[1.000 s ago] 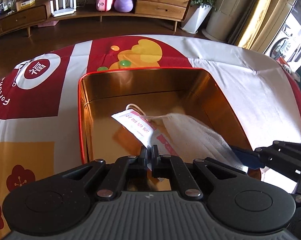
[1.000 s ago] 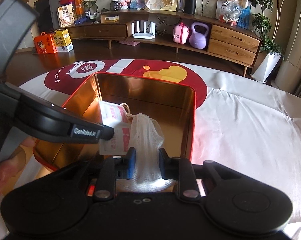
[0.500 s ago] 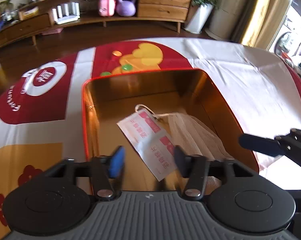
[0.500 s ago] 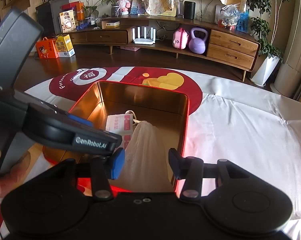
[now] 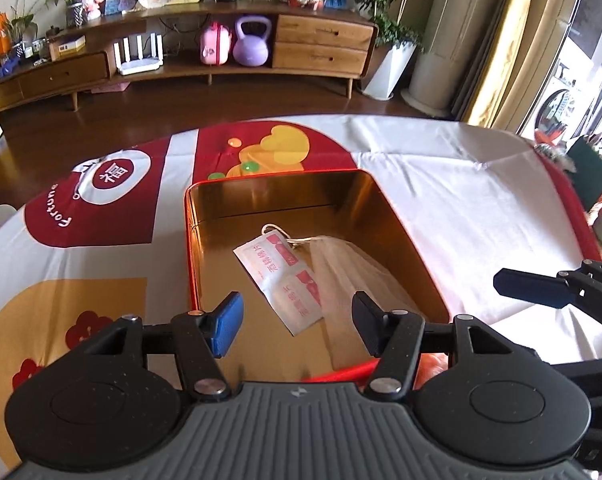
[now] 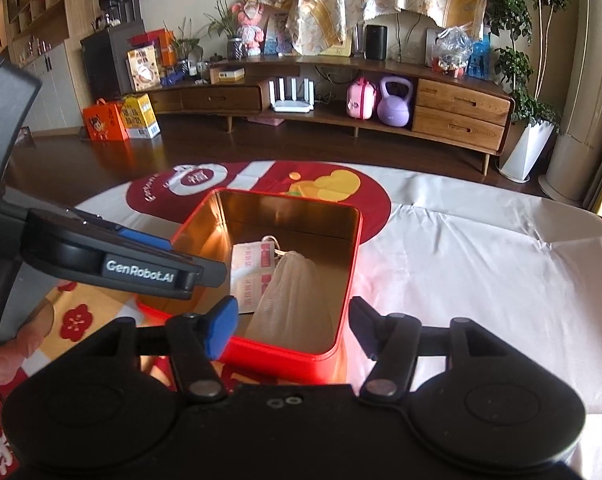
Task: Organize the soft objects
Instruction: 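Move both tools back toward the cotton swabs and blue gloves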
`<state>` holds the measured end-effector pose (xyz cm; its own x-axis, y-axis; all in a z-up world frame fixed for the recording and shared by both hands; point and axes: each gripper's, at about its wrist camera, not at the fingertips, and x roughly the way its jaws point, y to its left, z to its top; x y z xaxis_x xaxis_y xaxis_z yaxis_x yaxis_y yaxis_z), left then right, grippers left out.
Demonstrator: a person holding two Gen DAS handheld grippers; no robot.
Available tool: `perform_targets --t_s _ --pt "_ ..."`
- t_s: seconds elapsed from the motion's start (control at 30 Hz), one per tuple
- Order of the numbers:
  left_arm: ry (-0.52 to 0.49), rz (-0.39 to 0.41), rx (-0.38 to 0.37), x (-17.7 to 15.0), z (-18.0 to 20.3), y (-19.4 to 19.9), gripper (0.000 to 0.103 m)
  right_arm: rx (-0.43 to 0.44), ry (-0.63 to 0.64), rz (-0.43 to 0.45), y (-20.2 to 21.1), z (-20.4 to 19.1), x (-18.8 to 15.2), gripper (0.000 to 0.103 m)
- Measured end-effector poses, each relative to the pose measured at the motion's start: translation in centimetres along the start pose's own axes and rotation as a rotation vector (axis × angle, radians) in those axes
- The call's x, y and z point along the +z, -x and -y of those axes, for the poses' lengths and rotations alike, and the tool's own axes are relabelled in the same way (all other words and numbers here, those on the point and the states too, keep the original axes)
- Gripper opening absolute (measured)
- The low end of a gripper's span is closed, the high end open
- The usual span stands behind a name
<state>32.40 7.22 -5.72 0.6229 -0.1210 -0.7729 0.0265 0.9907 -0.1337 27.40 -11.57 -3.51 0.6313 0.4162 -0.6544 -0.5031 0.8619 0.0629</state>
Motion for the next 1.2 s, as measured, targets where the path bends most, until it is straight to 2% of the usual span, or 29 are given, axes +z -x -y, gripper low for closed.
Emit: perform_targets --t_s 0.13,0.5,0.63,0.8,1.07,1.2 --pt "-0.012 0.034 -0.014 -0.9 0.7 2.6 0.059 0.003 -0.010 0.025 1.9 0.0 -0.1 0.065" --pt "-0.041 0.108 -0.041 -3.6 2.7 8.5 0.062 0.031 -0.045 0.071 6.3 -0.4 -1.3 0.080" --pt "-0.045 0.135 -0.039 -4.5 2.9 10.0 0.070 0.042 -0.060 0.085 7.5 -0.6 -1.8 0.083" --pt "-0.050 0.162 -0.036 -5.8 3.1 11.7 0.072 0.056 -0.076 0.099 8.7 -1.1 -2.6 0.088" --pt "-0.049 0.210 -0.049 -8.1 3.1 13.7 0.083 0.061 -0.073 0.137 10.6 -1.7 -4.4 0.097" --pt "-0.030 0.222 -0.051 -9.4 3.0 14.3 0.084 0.054 -0.060 0.151 11.4 -1.8 -5.4 0.101"
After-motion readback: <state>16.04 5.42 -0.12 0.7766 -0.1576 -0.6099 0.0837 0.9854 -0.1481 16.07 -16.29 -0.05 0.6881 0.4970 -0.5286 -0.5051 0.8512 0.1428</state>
